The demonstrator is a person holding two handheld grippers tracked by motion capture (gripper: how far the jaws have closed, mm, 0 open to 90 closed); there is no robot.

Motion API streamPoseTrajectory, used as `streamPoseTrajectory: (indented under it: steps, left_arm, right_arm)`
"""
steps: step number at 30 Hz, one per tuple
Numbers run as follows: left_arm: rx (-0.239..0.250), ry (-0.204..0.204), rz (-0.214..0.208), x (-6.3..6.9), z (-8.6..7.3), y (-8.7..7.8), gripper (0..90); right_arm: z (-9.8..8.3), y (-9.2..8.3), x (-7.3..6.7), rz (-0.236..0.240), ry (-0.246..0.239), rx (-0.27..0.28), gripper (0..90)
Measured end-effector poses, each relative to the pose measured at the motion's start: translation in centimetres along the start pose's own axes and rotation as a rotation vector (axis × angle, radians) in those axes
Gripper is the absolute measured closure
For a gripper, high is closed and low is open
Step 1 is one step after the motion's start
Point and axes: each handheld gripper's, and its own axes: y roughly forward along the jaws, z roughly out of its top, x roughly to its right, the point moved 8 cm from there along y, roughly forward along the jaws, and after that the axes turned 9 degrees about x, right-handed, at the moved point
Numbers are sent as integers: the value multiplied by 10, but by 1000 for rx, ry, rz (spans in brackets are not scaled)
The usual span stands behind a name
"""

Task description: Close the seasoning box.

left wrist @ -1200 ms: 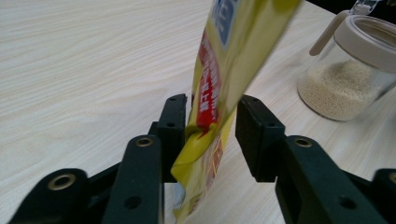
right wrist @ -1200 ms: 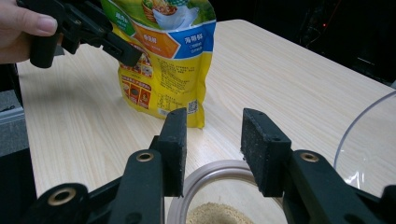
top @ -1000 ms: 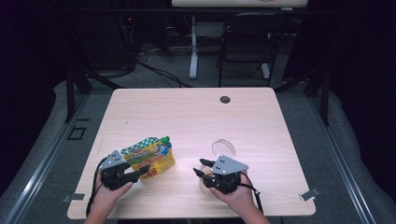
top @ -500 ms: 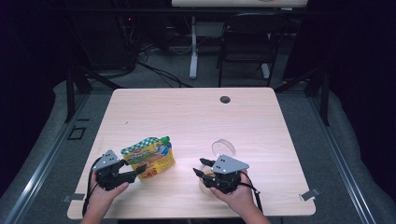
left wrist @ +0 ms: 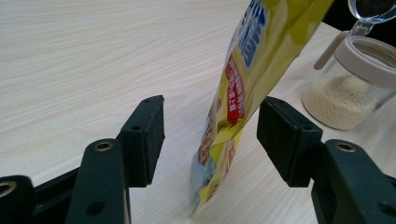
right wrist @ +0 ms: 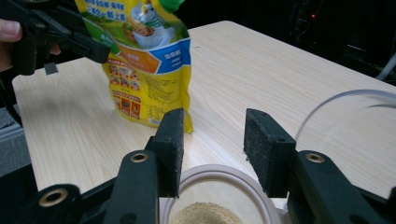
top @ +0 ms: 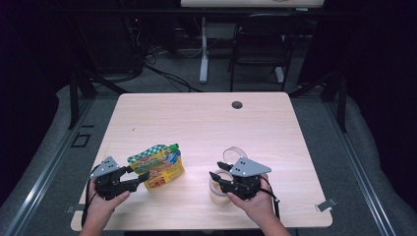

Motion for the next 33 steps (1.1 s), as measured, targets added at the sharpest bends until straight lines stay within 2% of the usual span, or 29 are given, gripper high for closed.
streamPoseTrajectory:
  steps: [8,15,17,22,30,33]
  left_arm:
    - [-8,-8,9,0,2,-2,420]
    - [-3,1,-4,1,6,-9,422]
    - [-19,-1,23,-1,7,-12,434]
    - [-9,6,15,-3,14,-22,478]
    - [-9,39,10,-8,18,-37,477]
    - [-2,33,9,-10,18,-39,475]
  right_arm:
    - [4,-7,9,-18,30,-10,582]
    - [12,-12,7,-25,28,1,569]
    - [14,-13,9,-35,36,7,558]
    - [18,-17,15,-50,69,14,541]
    - [27,-30,27,-87,96,42,504]
    - [30,-35,33,-101,112,54,497]
